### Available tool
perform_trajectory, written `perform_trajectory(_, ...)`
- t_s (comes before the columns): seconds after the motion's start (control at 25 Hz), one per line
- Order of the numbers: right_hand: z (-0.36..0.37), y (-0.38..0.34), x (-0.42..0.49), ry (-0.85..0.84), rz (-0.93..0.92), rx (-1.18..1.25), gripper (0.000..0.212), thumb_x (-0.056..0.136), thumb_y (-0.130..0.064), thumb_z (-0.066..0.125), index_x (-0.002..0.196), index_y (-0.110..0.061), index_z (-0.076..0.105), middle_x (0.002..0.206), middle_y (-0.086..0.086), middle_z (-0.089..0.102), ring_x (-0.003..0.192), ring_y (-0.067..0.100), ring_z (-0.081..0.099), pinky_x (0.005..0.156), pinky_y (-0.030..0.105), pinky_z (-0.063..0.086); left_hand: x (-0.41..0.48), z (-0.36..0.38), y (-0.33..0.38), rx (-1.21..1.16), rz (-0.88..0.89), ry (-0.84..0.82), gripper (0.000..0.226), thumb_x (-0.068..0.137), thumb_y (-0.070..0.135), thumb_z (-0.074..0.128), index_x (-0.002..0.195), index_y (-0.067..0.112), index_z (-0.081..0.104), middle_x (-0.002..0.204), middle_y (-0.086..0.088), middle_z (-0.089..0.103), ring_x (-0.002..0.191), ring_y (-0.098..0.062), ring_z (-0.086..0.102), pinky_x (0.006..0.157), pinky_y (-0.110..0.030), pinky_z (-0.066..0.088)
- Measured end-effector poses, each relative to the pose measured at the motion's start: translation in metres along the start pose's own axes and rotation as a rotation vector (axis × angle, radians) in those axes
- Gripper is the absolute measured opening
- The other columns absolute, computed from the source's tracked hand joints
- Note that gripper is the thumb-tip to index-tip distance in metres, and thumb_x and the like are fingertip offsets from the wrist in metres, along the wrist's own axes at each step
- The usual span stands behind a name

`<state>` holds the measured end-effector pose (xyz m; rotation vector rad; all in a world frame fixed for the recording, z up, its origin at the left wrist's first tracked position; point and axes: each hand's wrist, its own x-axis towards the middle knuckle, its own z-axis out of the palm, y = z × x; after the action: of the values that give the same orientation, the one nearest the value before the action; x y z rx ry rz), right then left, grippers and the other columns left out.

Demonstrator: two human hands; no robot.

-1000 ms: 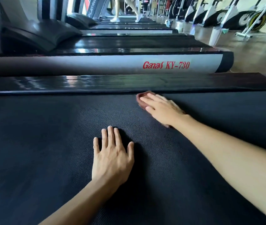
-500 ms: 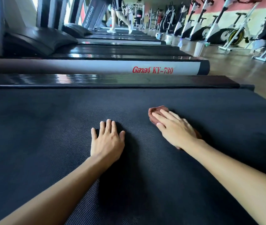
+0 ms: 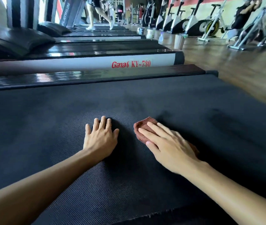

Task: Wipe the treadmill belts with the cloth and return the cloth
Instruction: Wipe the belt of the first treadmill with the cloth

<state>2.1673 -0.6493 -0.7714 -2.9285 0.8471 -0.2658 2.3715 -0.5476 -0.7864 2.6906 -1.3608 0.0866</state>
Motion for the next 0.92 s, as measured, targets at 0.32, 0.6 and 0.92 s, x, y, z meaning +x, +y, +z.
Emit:
perform_trajectory(0.32, 0.001, -0.001, -0.013, 0.018, -0.011, -0.043, 0.055, 0.091, -0.047, 0.023, 0.145, -0.043, 0.034, 0.155, -0.006, 0.035, 0.142, 0.021, 0.034, 0.104, 0.044, 0.039, -0.012, 0.004, 0.029, -0.1, 0.147, -0.002, 0.063, 0.101, 0.048, 0.019, 0.155, 0.018, 0.007, 0.163, 0.004, 0.0, 0.149, -0.017, -0.005, 0.12, -0.043, 0.001)
perform_trajectory(0.6, -0.007, 0.021, -0.022, -0.02, -0.085, 0.07, 0.057, 0.091, -0.047, 0.026, 0.149, -0.044, 0.025, 0.161, -0.007, 0.018, 0.148, 0.021, 0.015, 0.113, 0.045, 0.026, -0.013, 0.006, 0.037, -0.126, 0.059, 0.004, 0.06, 0.102, 0.043, 0.025, 0.155, 0.018, 0.014, 0.162, 0.004, 0.006, 0.149, -0.017, -0.001, 0.12, -0.044, 0.002)
perform_trajectory(0.92, 0.0, 0.042, -0.017, 0.01, -0.185, 0.03, 0.055, 0.091, -0.05, 0.035, 0.145, -0.041, 0.035, 0.159, 0.003, 0.028, 0.141, 0.037, 0.033, 0.105, 0.052, 0.04, -0.019, 0.009, 0.069, -0.161, -0.042, 0.018, 0.079, 0.086, 0.058, 0.002, 0.154, 0.021, 0.017, 0.162, 0.005, 0.009, 0.149, -0.014, -0.001, 0.12, -0.042, 0.002)
